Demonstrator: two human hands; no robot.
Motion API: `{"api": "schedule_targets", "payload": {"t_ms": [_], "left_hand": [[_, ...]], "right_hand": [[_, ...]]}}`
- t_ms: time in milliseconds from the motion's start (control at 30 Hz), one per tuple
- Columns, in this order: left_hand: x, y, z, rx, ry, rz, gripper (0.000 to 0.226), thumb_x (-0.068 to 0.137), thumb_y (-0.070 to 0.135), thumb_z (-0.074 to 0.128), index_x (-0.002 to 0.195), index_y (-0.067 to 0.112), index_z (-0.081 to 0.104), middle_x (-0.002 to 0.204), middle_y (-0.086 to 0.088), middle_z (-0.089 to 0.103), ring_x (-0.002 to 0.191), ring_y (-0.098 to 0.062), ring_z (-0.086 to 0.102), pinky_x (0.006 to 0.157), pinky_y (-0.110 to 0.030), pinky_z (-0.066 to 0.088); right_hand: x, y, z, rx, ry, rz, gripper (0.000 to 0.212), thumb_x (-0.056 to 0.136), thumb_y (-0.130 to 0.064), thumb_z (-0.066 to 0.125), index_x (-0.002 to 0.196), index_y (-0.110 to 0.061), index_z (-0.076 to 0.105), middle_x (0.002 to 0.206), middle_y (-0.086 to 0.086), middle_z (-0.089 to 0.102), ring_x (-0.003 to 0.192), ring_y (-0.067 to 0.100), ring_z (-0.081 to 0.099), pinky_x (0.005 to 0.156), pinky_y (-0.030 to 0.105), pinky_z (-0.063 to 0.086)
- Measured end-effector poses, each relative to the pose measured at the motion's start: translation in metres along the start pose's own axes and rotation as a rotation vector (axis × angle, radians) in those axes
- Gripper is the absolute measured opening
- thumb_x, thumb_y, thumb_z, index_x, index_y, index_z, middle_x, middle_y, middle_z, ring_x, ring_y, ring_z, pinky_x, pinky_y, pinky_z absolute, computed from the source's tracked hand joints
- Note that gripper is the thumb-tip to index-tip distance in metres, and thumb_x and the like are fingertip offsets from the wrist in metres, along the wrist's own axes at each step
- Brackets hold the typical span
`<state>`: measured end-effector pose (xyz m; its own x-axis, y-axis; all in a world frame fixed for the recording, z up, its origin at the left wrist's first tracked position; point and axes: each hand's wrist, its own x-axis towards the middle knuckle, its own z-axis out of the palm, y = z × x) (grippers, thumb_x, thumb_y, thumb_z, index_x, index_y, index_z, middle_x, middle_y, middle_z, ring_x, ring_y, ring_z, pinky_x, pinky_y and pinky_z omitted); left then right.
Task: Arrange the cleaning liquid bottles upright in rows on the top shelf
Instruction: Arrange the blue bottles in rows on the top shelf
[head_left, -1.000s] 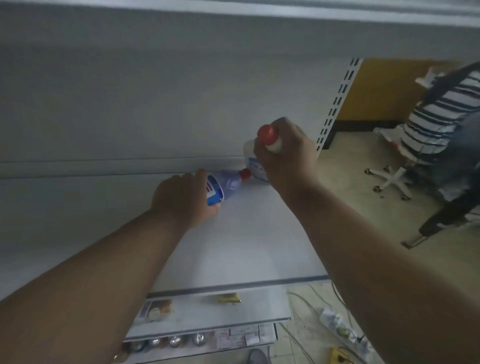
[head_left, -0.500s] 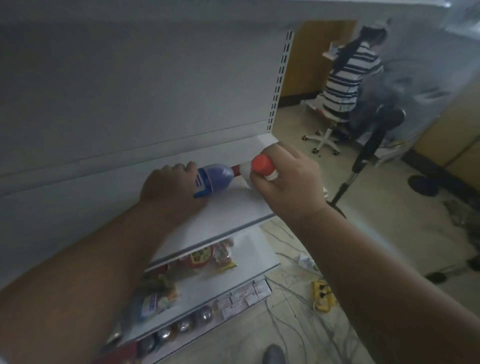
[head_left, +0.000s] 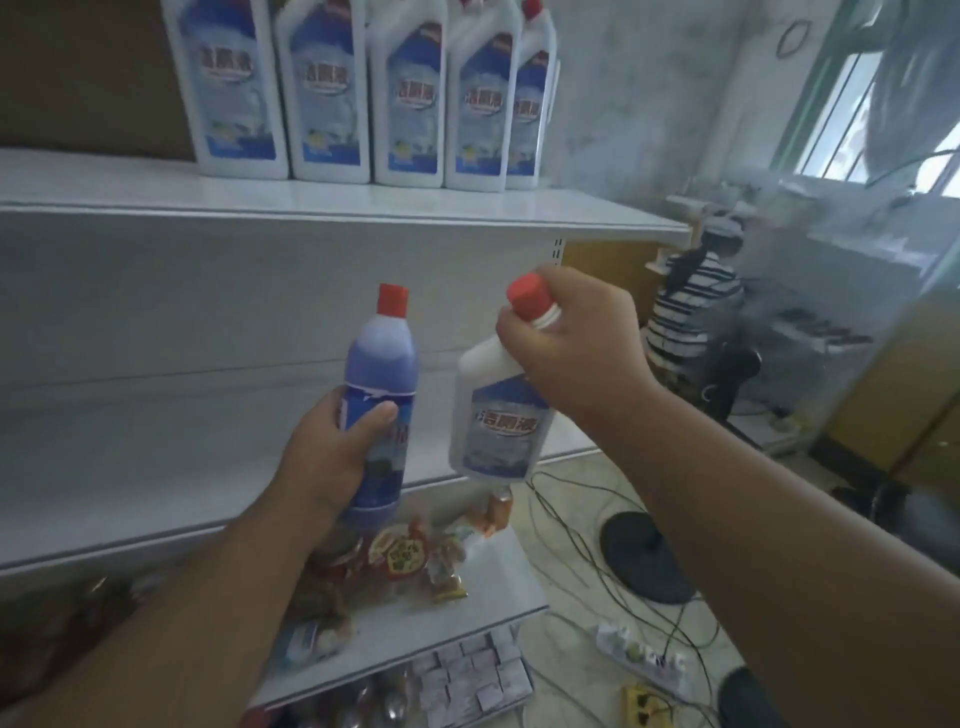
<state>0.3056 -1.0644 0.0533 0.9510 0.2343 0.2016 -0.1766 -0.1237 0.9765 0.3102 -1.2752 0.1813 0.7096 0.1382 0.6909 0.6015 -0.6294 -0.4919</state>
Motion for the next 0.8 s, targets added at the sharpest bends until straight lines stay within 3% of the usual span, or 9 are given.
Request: {"api": "schedule_targets", "payload": {"t_ms": [67, 133, 267, 333, 400, 533, 700, 800], "left_hand": [[-0.023, 0.029, -0.005, -0.070, 0.013, 0.044, 0.053, 0.062, 0.059, 0.069, 0.102, 0.023, 0.067, 0.092, -0.010, 0.074, 0.085, -0.034, 0.072, 0.082, -0.056, 0.058], [-0.043, 0.061, -0.013, -0.139, 0.015, 0.076, 0.055, 0.061, 0.054, 0.072, 0.103, 0.020, 0.067, 0.089, -0.012, 0.074, 0.079, -0.034, 0.072, 0.074, -0.050, 0.058], [-0.065, 0.136, -0.043, -0.224, 0.003, 0.153, 0.059, 0.056, 0.051, 0.073, 0.102, 0.015, 0.066, 0.083, -0.014, 0.072, 0.070, -0.031, 0.069, 0.064, -0.040, 0.056], [-0.067, 0.171, -0.061, -0.262, 0.024, 0.184, 0.054, 0.058, 0.048, 0.073, 0.099, 0.014, 0.066, 0.080, -0.014, 0.072, 0.066, -0.028, 0.069, 0.059, -0.035, 0.057], [-0.064, 0.202, -0.078, -0.278, 0.055, 0.227, 0.041, 0.069, 0.040, 0.070, 0.100, 0.013, 0.065, 0.079, -0.013, 0.071, 0.062, -0.025, 0.069, 0.054, -0.032, 0.057], [-0.051, 0.249, -0.115, -0.181, 0.102, 0.288, 0.035, 0.082, 0.039, 0.068, 0.105, 0.014, 0.063, 0.082, -0.009, 0.073, 0.067, -0.022, 0.071, 0.061, -0.033, 0.058], [-0.013, 0.267, -0.168, 0.014, 0.185, 0.259, 0.064, 0.051, 0.053, 0.082, 0.103, 0.020, 0.062, 0.087, -0.010, 0.074, 0.079, -0.028, 0.073, 0.075, -0.045, 0.060], [0.023, 0.259, -0.196, 0.033, 0.209, 0.232, 0.057, 0.060, 0.044, 0.086, 0.106, 0.021, 0.060, 0.094, -0.012, 0.072, 0.083, -0.029, 0.072, 0.074, -0.041, 0.059]], "right_hand": [[0.011, -0.031, -0.027, 0.051, -0.005, -0.016, 0.006, 0.084, -0.024, 0.071, 0.084, -0.020, 0.066, 0.075, -0.008, 0.062, 0.069, 0.005, 0.055, 0.068, 0.025, 0.048], [0.025, -0.061, -0.051, 0.105, 0.001, -0.048, 0.007, 0.084, -0.024, 0.070, 0.087, -0.026, 0.065, 0.074, -0.013, 0.060, 0.070, 0.006, 0.059, 0.068, 0.028, 0.056], [0.063, -0.121, -0.083, 0.204, -0.002, -0.132, 0.006, 0.083, -0.022, 0.069, 0.083, -0.026, 0.066, 0.071, -0.009, 0.062, 0.069, 0.011, 0.066, 0.057, 0.031, 0.058], [0.081, -0.153, -0.093, 0.246, -0.012, -0.150, 0.008, 0.084, -0.022, 0.070, 0.085, -0.028, 0.066, 0.074, -0.008, 0.064, 0.071, 0.013, 0.067, 0.058, 0.033, 0.060], [0.098, -0.181, -0.099, 0.281, 0.004, -0.176, 0.004, 0.083, -0.020, 0.070, 0.081, -0.023, 0.068, 0.077, 0.000, 0.068, 0.074, 0.021, 0.071, 0.063, 0.043, 0.062], [0.131, -0.224, -0.094, 0.321, 0.008, -0.218, 0.009, 0.084, -0.020, 0.069, 0.092, -0.022, 0.068, 0.080, -0.004, 0.064, 0.081, 0.023, 0.070, 0.073, 0.045, 0.062], [0.173, -0.249, -0.056, 0.340, -0.039, -0.206, 0.022, 0.087, -0.021, 0.067, 0.109, -0.018, 0.068, 0.087, -0.002, 0.063, 0.085, 0.024, 0.069, 0.075, 0.044, 0.063], [0.200, -0.248, -0.020, 0.345, -0.057, -0.168, 0.021, 0.085, -0.022, 0.068, 0.106, -0.018, 0.067, 0.090, 0.005, 0.065, 0.084, 0.028, 0.070, 0.073, 0.045, 0.063]]}}
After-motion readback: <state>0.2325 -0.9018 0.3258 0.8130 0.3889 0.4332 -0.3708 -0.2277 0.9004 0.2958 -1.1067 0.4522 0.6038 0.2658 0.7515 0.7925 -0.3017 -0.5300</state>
